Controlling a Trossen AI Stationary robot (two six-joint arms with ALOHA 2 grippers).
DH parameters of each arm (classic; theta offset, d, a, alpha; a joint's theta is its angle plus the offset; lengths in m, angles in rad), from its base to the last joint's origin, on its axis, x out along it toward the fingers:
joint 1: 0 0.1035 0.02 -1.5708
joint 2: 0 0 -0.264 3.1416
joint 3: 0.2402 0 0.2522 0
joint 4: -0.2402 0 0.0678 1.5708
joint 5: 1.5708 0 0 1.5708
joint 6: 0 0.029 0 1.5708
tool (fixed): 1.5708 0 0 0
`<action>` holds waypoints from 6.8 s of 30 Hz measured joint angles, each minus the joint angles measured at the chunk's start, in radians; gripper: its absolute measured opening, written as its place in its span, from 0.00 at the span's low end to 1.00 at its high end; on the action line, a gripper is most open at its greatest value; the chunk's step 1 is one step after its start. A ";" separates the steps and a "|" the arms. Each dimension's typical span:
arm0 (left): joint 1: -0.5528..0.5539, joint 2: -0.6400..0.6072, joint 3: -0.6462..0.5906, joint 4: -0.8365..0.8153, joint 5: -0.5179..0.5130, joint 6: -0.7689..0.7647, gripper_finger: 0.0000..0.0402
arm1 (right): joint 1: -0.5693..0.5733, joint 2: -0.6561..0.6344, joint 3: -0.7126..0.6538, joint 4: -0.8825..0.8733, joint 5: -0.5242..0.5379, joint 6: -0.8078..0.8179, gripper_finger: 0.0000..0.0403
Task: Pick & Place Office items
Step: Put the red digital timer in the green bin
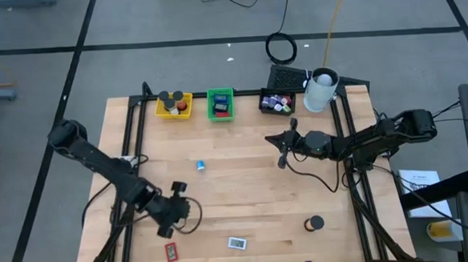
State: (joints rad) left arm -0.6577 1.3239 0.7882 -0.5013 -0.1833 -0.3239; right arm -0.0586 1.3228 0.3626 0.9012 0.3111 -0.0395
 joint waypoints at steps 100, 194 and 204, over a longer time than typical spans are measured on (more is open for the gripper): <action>-0.233 0.394 0.231 -0.476 -0.155 0.012 0.03 | 0.002 0.000 0.000 -0.013 -0.002 0.055 0.01; -0.172 0.360 0.186 -0.360 0.070 -1.245 0.69 | 0.008 0.000 0.000 -0.031 -0.004 0.050 0.01; -0.185 0.356 0.112 -0.304 0.089 -1.250 0.68 | 0.008 0.000 0.000 -0.030 -0.004 0.050 0.01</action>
State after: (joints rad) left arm -0.8429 1.6799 0.9003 -0.8051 -0.0947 -1.5740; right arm -0.0502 1.3231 0.3630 0.8707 0.3075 0.0109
